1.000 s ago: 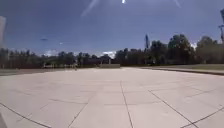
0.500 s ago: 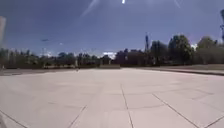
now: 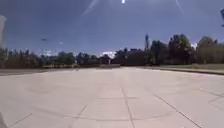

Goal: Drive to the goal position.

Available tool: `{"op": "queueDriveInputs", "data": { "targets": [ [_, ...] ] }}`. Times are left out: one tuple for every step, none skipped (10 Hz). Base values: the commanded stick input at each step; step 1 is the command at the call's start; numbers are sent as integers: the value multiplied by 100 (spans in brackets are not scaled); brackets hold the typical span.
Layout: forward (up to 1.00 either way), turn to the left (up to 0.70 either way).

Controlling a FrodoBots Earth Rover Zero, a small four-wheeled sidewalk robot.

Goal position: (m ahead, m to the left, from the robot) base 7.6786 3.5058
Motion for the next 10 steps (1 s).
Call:
{"op": "queueDriveInputs", "data": {
  "targets": [
    [70,26],
    [70,30],
    [70,2],
    [70,0],
    [70,0],
    [70,0],
    [70,0],
    [70,0],
    [70,0],
    [70,0]
  ]
}}
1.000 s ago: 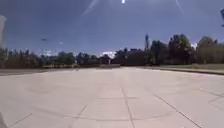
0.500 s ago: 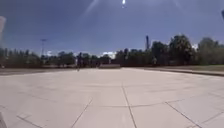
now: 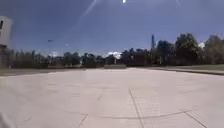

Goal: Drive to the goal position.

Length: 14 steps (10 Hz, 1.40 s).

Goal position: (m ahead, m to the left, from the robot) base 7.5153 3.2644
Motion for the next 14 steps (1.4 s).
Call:
{"op": "queueDriveInputs", "data": {
  "targets": [
    [70,0],
    [70,0],
    [70,0],
    [70,0],
    [70,0],
    [70,0],
    [68,0],
    [62,0],
    [58,0],
    [55,0],
    [55,0],
    [54,0],
    [50,0],
    [46,0]
  ]
}}
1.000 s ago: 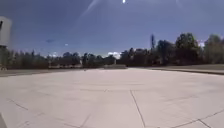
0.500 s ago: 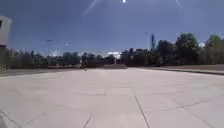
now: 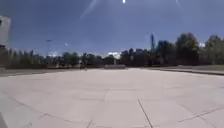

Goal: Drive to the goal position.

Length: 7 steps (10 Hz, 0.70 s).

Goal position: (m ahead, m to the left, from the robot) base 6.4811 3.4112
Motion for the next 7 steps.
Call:
{"op": "queueDriveInputs", "data": {
  "targets": [
    [45,0],
    [44,0],
    [44,0],
    [43,0],
    [42,0],
    [41,0],
    [41,0]
  ]
}}
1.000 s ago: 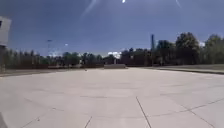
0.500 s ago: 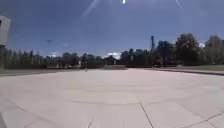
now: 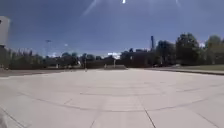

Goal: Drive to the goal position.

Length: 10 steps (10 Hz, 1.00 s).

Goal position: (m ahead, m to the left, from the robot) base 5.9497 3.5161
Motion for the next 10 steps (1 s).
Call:
{"op": "queueDriveInputs", "data": {
  "targets": [
    [40,0],
    [40,0],
    [40,0],
    [40,0],
    [40,0],
    [40,0],
    [40,0],
    [40,0],
    [40,0],
    [40,0]
  ]
}}
